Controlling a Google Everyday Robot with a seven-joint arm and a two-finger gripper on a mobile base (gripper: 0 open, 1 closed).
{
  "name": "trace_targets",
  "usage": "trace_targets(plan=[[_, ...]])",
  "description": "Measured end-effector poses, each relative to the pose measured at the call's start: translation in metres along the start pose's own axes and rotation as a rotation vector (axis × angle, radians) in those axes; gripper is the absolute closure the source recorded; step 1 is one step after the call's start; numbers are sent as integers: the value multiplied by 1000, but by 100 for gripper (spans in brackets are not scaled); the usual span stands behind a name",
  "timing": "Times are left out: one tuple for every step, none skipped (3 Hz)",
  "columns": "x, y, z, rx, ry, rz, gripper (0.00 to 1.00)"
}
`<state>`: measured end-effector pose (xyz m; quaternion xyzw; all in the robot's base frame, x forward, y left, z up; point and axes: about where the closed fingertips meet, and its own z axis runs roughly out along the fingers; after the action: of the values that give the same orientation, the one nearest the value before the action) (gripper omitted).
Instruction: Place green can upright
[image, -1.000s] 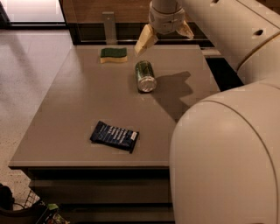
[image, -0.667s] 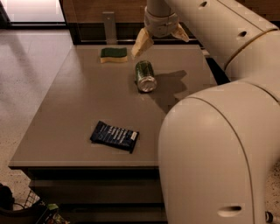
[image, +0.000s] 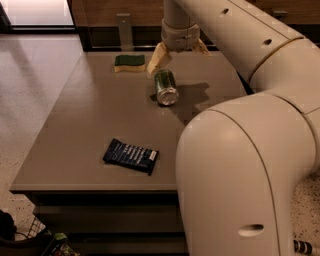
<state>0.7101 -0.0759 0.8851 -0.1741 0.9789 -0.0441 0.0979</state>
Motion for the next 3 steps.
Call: trace_targets(plan=[[3, 12, 15, -59, 40, -9, 0], [0, 23, 26, -133, 57, -9, 0], [-8, 30, 32, -182, 59, 2, 0]])
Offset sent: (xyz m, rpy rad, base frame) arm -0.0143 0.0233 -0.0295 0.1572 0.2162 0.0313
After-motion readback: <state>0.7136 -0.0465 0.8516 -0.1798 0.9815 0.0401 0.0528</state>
